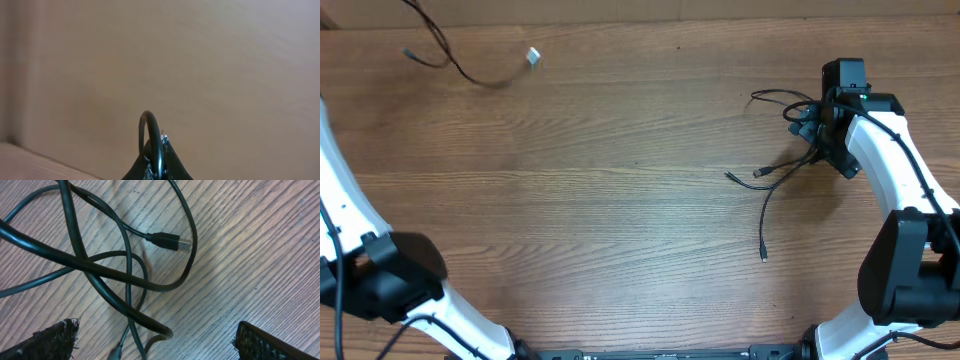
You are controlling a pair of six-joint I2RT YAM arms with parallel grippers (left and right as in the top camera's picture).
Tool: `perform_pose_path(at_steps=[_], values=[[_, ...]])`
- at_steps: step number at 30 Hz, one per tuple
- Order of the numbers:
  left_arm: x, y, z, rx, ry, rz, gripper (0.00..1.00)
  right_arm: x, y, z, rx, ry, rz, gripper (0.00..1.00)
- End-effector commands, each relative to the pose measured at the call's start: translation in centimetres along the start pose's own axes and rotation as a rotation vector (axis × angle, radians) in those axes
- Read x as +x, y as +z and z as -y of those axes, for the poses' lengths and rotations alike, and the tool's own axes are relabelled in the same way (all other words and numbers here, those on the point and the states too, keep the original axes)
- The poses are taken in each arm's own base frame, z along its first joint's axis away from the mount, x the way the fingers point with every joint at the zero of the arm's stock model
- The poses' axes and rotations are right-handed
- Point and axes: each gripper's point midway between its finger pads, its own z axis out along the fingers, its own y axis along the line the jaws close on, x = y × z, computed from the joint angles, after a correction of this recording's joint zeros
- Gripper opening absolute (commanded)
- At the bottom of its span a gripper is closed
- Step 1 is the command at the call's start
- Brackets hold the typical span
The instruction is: Untangle cables
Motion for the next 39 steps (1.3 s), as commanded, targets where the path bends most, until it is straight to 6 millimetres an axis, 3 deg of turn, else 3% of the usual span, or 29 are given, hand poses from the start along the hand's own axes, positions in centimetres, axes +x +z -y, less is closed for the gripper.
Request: perform_pose_path(at_steps=[1,4,9,11,14,17,22,27,36,39], values=[[-2.4,-0.2,-5.1,-0.151,-0.029,0.088,0.04,-0.2,-0.1,0.0,-0.005,0.004,0.005,1.0],[-1.0,-0.3,-9.2,-0.328,-0.033,0.072,0.04,-0.2,-0.1,0.0,-0.005,0.004,0.005,1.0],[5.2,0.9,-14.8,-0.54,-0.051,-0.074,0.04,-0.2,-0.1,0.0,-0.005,0.004,0.005,1.0],[9.1,2.4,-15.5,-0.562,-0.012,-0.176,0.04,-0.2,-0.1,0.0,-0.005,0.004,0.005,1.0],[13.0,3.8,-16.6,-0.596,-0.023,-0.255,0.04,-0.2,-0.1,0.0,-0.005,0.004,0.005,1.0],[16.0,4.8,-16.5,-0.59,-0.007,-0.324,0.04,-0.2,-0.1,0.0,-0.005,0.004,0.005,1.0],[16.8,5.4,-13.8,-0.613,0.14,-0.357,0.04,-0.2,-0.1,0.0,-0.005,0.004,0.005,1.0],[17.7,5.9,-12.8,-0.627,0.16,-0.367,0.04,-0.2,-0.1,0.0,-0.005,0.004,0.005,1.0],[18.5,5.6,-15.0,-0.663,0.132,-0.381,0.05,-0.2,-0.1,0.0,-0.005,0.004,0.005,1.0],[18.9,5.4,-15.7,-0.675,0.127,-0.394,0.17,-0.2,-0.1,0.0,-0.005,0.004,0.005,1.0]])
